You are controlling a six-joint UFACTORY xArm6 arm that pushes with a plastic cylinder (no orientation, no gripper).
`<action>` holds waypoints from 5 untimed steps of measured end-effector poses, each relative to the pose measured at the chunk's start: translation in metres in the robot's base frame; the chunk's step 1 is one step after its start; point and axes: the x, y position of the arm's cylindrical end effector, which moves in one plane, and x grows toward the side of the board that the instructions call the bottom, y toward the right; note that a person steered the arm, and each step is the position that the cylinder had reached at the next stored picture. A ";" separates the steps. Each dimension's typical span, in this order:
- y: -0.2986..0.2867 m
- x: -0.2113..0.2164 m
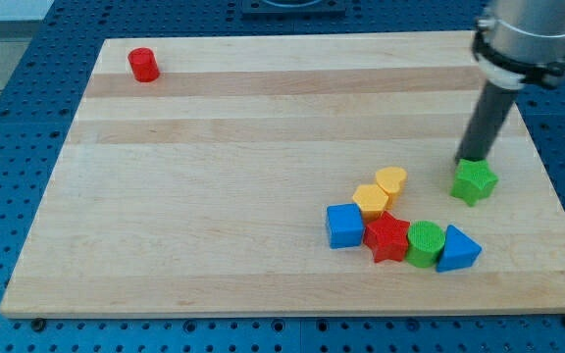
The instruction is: Push the green star into the group of blocks
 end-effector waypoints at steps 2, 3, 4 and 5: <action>-0.038 0.045; -0.040 0.053; -0.020 0.084; -0.024 0.097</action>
